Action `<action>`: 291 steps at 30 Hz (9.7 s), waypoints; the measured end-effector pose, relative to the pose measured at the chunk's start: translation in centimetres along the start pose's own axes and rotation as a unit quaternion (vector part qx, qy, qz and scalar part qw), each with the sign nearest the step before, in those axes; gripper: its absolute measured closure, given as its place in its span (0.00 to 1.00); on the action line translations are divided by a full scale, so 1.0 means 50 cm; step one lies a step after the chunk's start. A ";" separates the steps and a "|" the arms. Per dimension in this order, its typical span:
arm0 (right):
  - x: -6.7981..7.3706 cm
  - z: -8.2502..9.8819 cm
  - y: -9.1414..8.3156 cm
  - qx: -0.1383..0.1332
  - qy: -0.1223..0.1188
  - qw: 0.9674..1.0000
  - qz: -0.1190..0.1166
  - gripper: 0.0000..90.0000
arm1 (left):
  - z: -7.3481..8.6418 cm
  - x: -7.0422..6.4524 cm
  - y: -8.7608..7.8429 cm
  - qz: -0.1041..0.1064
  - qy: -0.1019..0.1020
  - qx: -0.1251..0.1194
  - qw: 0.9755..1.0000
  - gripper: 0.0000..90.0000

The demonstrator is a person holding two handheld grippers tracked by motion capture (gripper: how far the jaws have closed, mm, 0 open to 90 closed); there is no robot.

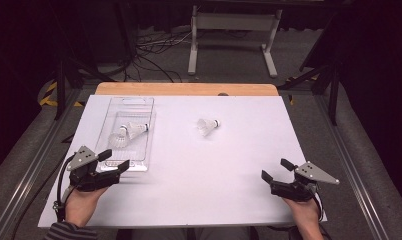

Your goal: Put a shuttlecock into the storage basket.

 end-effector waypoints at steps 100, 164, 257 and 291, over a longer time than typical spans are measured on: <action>0.001 -0.001 -0.001 -0.001 -0.002 1.000 -0.003 0.15 | -0.140 -0.093 0.154 0.070 0.034 0.013 0.997 0.29; 0.000 -0.001 0.000 -0.002 -0.005 1.000 -0.007 0.15 | -0.224 -0.136 0.268 0.070 0.045 0.063 0.995 0.30; 0.000 0.000 0.004 0.004 -0.008 1.000 -0.012 0.15 | -0.331 -0.210 0.503 0.075 0.033 0.309 0.947 0.56; 0.001 0.000 0.006 0.006 -0.010 1.000 -0.013 0.15 | -0.324 -0.208 0.521 0.063 0.035 0.310 0.948 1.00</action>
Point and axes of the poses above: each handheld gripper's, and its own axes: y roughly forward along the jaws, z roughly out of its underside, x roughly to its left, the point moved 1 cm from there along y, roughly forward along the jaws, and after that the axes turned 7 degrees about x, right-handed, at the moved point
